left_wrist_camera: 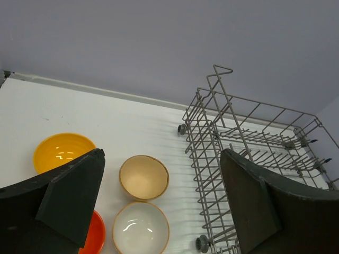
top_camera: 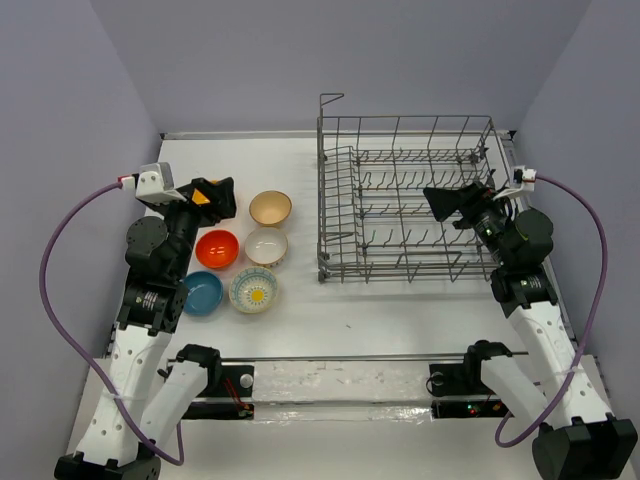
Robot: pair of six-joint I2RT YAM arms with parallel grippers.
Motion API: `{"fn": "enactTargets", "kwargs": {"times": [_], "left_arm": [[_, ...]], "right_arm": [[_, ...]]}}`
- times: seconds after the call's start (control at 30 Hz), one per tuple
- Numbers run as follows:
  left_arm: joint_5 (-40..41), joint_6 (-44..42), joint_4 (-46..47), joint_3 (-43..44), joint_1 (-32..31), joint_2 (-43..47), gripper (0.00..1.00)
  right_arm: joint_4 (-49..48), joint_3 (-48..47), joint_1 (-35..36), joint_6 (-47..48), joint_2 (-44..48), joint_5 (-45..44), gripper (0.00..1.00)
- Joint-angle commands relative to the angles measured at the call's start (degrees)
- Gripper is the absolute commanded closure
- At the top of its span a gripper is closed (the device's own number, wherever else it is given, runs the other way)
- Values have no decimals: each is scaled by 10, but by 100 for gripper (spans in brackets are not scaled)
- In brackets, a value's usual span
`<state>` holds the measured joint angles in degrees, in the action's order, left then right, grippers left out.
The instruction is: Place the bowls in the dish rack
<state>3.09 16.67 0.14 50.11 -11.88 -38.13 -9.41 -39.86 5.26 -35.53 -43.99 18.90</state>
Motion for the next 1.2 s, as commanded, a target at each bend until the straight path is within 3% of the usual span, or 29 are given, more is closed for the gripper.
{"fn": "enactTargets", "kwargs": {"times": [0.0, 0.27, 0.5, 0.67, 0.9, 1.17], "left_arm": [[27, 3, 18, 7, 4, -4, 1], [104, 50, -35, 36, 42, -67, 1], [39, 95, -58, 70, 110, -175, 1], [-26, 158, -53, 76, 217, -268, 1], [-92, 189, -31, 97, 293, -380, 1], [-112, 187, -56, 169, 301, -494, 5]], "right_arm": [[-18, -17, -3, 6, 12, 1, 0], [28, -45, -3, 16, -9, 6, 0], [75, -72, -3, 23, -26, 9, 0], [89, -81, -3, 19, -32, 15, 0], [91, -87, -3, 7, -33, 30, 0], [92, -82, -3, -1, -24, 26, 0]]}}
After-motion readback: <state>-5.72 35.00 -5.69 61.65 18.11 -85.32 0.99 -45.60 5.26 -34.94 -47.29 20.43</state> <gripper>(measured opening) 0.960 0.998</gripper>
